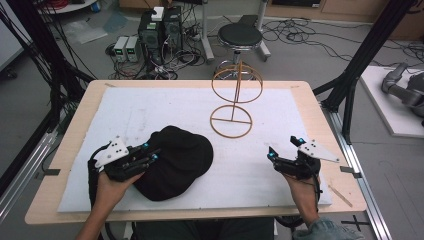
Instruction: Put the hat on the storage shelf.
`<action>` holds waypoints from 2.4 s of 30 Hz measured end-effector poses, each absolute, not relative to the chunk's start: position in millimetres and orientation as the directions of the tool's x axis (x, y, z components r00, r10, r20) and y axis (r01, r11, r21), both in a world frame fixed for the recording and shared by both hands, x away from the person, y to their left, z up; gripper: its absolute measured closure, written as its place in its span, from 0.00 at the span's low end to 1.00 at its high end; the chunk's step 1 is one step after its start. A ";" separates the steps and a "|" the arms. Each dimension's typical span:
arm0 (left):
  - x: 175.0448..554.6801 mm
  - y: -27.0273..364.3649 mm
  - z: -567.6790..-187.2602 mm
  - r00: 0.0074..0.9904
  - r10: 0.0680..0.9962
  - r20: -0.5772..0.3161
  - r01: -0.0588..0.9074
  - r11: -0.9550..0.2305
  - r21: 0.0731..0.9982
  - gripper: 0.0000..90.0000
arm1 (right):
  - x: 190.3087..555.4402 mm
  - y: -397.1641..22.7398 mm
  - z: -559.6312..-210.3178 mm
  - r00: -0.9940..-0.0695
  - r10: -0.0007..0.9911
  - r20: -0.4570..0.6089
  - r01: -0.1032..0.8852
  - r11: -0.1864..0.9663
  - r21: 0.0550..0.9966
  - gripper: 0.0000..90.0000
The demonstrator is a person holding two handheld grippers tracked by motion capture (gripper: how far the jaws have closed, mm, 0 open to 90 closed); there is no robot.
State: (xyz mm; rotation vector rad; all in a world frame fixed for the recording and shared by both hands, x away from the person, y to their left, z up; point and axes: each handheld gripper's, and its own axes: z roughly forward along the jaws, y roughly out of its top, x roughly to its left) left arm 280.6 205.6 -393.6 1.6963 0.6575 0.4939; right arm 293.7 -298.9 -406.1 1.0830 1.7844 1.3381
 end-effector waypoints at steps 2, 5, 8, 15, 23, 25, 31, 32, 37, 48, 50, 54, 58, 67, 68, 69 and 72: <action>280.9 205.7 -392.0 0.755 0.655 -0.022 0.156 -0.146 0.977 0.79 | 293.6 -299.3 -405.9 -0.448 0.894 -0.018 0.233 0.136 0.963 0.13; 281.4 205.0 -386.0 0.761 0.649 -0.006 0.135 -0.149 0.980 0.79 | 293.1 -299.3 -405.9 -0.446 0.895 -0.007 0.239 0.127 0.963 0.13; 281.8 204.0 -379.5 0.763 0.646 0.006 0.114 -0.143 0.983 0.80 | 293.2 -300.1 -405.7 -0.444 0.896 -0.014 0.236 0.132 0.963 0.13; 283.3 205.8 -359.6 0.758 0.651 0.042 0.055 -0.128 0.990 0.80 | 292.4 -301.6 -405.0 -0.445 0.896 -0.012 0.234 0.129 0.964 0.13; 286.6 209.7 -346.7 0.755 0.654 0.048 0.021 -0.097 0.995 0.80 | 292.4 -301.0 -404.8 -0.445 0.895 -0.013 0.232 0.129 0.964 0.13; 288.1 209.9 -336.5 0.759 0.648 0.060 -0.005 -0.086 0.996 0.80 | 292.5 -300.9 -404.9 -0.445 0.896 -0.012 0.232 0.128 0.964 0.13; 291.0 210.7 -316.3 0.766 0.640 0.061 -0.037 -0.051 0.998 0.80 | 291.8 -300.4 -405.0 -0.445 0.895 -0.003 0.241 0.123 0.963 0.13; 291.8 211.2 -312.3 0.768 0.637 0.065 -0.044 -0.049 0.998 0.80 | 292.1 -300.7 -405.1 -0.445 0.895 -0.009 0.235 0.127 0.964 0.13; 295.6 215.5 -291.4 0.776 0.627 0.072 -0.075 -0.022 0.997 0.80 | 292.1 -300.5 -405.3 -0.447 0.895 -0.008 0.239 0.128 0.963 0.13; 309.4 215.9 -266.1 0.788 0.614 0.043 -0.084 0.038 0.996 0.80 | 292.9 -300.0 -405.6 -0.447 0.894 -0.009 0.239 0.129 0.963 0.13; 312.5 214.4 -261.3 0.792 0.609 0.044 -0.089 0.045 0.995 0.80 | 293.0 -299.7 -405.9 -0.448 0.894 -0.005 0.242 0.127 0.962 0.13; 319.2 211.0 -251.7 0.796 0.604 0.042 -0.097 0.059 0.994 0.80 | 292.8 -299.6 -405.8 -0.449 0.893 -0.003 0.242 0.125 0.962 0.13; 325.9 207.6 -243.1 0.803 0.594 0.041 -0.104 0.071 0.992 0.81 | 293.0 -299.9 -405.5 -0.450 0.893 -0.005 0.240 0.126 0.963 0.13; 341.5 198.2 -227.4 0.821 0.570 0.022 -0.106 0.115 0.988 0.81 | 292.9 -299.6 -405.6 -0.457 0.890 0.003 0.244 0.122 0.962 0.13; 342.7 197.0 -226.1 0.821 0.571 0.026 -0.110 0.114 0.987 0.81 | 292.9 -299.6 -405.7 -0.457 0.889 0.005 0.244 0.120 0.962 0.13; 343.9 196.0 -224.6 0.822 0.569 0.028 -0.113 0.113 0.987 0.81 | 292.9 -299.6 -405.7 -0.457 0.889 0.006 0.244 0.119 0.962 0.13; 346.5 193.2 -220.3 0.825 0.565 0.032 -0.121 0.122 0.985 0.81 | 293.3 -299.8 -405.9 -0.457 0.889 0.005 0.244 0.121 0.962 0.13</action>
